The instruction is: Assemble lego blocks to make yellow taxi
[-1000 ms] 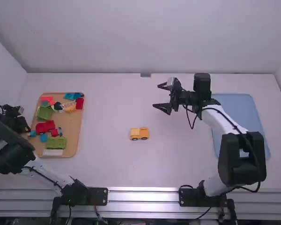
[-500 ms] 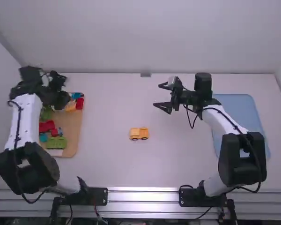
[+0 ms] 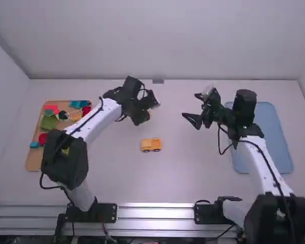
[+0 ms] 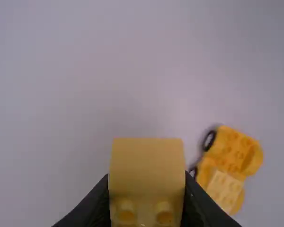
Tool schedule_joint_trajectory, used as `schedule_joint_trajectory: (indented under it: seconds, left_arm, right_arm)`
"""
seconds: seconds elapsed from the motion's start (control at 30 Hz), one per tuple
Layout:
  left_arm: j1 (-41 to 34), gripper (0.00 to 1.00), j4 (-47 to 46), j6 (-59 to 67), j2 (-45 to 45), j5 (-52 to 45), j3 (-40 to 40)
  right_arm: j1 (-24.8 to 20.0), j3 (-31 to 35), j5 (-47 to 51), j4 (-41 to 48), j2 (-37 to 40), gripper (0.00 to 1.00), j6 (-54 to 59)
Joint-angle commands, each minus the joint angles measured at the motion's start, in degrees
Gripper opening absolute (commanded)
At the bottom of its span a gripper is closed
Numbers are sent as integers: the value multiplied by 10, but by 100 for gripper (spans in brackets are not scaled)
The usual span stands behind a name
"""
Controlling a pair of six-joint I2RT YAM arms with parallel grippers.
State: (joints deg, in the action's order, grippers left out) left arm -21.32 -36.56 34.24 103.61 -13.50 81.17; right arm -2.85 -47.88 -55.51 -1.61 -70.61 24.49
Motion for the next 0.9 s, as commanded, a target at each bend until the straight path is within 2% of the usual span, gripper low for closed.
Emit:
schedule_joint_trajectory:
  seconds: [0.0,0.17,0.4,0.63,0.77,0.87]
  left_arm:
    - [-29,2,-5,-2,38,8,33]
    - [-83,2,-23,20,124,8,94]
    - [-153,2,-49,75,203,35,138]
    - [-193,2,-38,82,240,80,141]
    - [-193,2,-34,96,247,56,134]
    - [-189,9,-30,106,247,53,127]
  right_arm:
    - [-23,48,49,-10,68,99,-51]
    - [-43,151,87,-66,205,99,-117]
    - [-44,214,143,-70,303,99,-157]
    - [-42,223,148,-70,332,99,-157]
    - [-42,223,148,-70,322,99,-157]
    - [-43,223,148,-74,309,99,-157]
